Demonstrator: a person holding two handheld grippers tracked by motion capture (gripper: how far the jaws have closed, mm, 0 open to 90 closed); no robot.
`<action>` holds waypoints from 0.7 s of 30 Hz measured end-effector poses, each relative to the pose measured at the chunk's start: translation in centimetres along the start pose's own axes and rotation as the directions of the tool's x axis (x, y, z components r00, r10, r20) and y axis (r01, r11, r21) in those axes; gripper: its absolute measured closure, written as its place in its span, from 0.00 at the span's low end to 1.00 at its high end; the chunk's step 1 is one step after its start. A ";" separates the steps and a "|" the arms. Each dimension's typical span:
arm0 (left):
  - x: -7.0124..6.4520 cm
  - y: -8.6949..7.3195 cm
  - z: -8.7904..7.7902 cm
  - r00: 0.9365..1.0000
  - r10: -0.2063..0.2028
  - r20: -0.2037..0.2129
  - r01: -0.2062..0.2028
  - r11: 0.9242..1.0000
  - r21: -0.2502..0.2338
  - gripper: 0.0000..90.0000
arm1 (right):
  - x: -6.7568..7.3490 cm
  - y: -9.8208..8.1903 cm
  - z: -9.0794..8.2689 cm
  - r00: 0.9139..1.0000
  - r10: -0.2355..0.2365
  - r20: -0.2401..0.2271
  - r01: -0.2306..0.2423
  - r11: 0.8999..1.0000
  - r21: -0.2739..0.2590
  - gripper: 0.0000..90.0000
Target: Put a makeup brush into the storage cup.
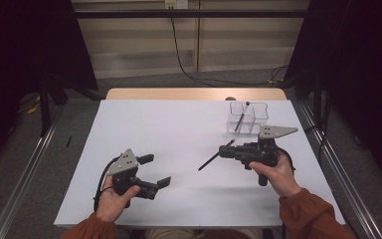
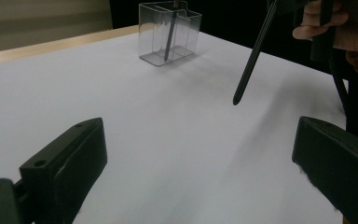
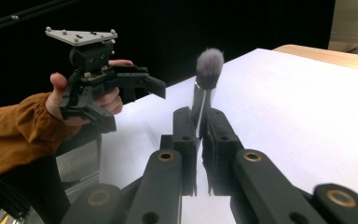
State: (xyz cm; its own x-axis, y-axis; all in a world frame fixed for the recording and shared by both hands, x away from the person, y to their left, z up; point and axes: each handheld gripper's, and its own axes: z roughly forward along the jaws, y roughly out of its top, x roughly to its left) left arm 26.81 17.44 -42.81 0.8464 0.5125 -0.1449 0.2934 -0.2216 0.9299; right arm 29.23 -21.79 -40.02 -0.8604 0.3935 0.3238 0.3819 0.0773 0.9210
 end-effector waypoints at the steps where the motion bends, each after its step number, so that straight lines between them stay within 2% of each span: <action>1: 0.0 0.0 -0.2 1.000 -0.003 -0.004 0.003 1.000 -0.008 0.04 | 0.0 0.0 -0.1 1.000 -0.002 0.006 0.002 1.000 0.002 0.93; 5: 0.0 -0.4 -0.8 0.999 -0.008 -0.045 0.007 0.999 -0.036 0.04 | -0.1 -0.1 -0.5 1.000 -0.002 0.022 0.002 1.000 0.012 0.93; 7: 0.0 -0.6 -1.2 0.997 0.002 -0.076 -0.005 0.999 -0.044 0.05 | -0.2 0.0 -0.7 1.000 -0.002 0.027 0.001 1.000 0.011 0.93; 10: 0.3 -0.9 -1.8 0.994 -0.018 -0.106 0.012 0.999 -0.053 0.05 | -0.2 0.1 -1.0 0.999 0.002 0.034 -0.002 1.000 0.006 0.93; 12: 0.4 -1.1 -2.3 0.993 -0.033 -0.111 0.026 0.997 -0.070 0.05 | -0.4 0.0 -1.2 0.999 0.003 0.043 -0.004 1.000 0.009 0.93; 16: 0.5 -1.4 -3.8 0.987 -0.069 -0.143 0.050 0.990 -0.130 0.05 | -0.6 -0.1 -1.4 0.998 0.010 0.056 -0.010 1.000 0.011 0.93; 19: 0.5 -1.6 -4.7 0.981 -0.053 -0.186 0.027 0.990 -0.138 0.05 | -0.5 -0.1 -1.4 0.998 0.008 0.057 -0.009 1.000 0.013 0.93; 21: 0.7 -1.9 -5.2 0.980 -0.067 -0.187 0.041 0.989 -0.142 0.05 | -0.6 -0.1 -1.5 0.998 0.011 0.062 -0.012 1.000 0.012 0.93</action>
State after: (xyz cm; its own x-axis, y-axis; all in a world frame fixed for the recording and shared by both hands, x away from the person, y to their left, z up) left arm 24.57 22.53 -42.97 0.7266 0.6724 -0.1414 0.2620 -0.0808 0.9617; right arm 29.18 -23.38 -39.96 -0.8333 0.4508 0.3199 0.3962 0.0836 0.9143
